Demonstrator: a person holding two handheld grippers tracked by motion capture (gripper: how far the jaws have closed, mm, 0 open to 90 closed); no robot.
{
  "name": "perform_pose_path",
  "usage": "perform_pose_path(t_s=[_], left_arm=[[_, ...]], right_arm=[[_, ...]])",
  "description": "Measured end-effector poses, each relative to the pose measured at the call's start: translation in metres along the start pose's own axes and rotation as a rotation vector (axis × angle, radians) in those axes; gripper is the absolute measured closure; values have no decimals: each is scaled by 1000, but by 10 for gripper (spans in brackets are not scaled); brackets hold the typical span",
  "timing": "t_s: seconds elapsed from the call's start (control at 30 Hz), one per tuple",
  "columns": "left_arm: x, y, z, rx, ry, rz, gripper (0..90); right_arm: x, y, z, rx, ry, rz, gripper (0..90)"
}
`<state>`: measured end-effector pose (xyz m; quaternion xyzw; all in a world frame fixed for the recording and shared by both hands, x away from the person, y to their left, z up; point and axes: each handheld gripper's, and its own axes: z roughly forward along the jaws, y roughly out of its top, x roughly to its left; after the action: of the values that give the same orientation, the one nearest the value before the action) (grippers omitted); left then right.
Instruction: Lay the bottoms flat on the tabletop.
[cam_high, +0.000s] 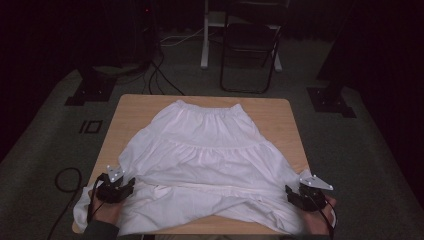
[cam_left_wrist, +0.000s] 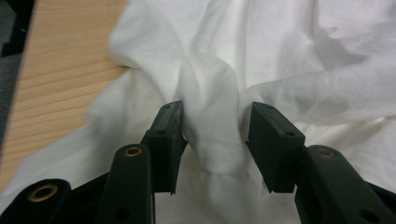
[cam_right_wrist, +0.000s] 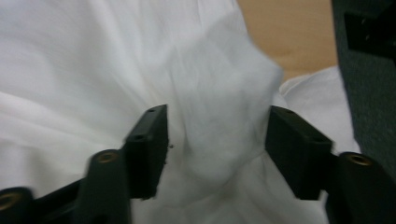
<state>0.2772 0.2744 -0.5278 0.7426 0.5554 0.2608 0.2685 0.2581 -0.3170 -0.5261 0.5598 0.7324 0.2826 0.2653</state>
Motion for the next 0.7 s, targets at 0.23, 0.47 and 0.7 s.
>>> perform_pose_path(t_s=[0.23,0.47,0.7], left_arm=[[3,-2,6,11,-24,-15,543],[3,-4,6,16,-37,-25,539],[1,-5,4,18,-31,-24,537]], right_arm=[[-16,-11,15,64,25,99,233],[-18,-25,1,78,-20,172,196],[-10,-28,-10,114,-26,155,220]])
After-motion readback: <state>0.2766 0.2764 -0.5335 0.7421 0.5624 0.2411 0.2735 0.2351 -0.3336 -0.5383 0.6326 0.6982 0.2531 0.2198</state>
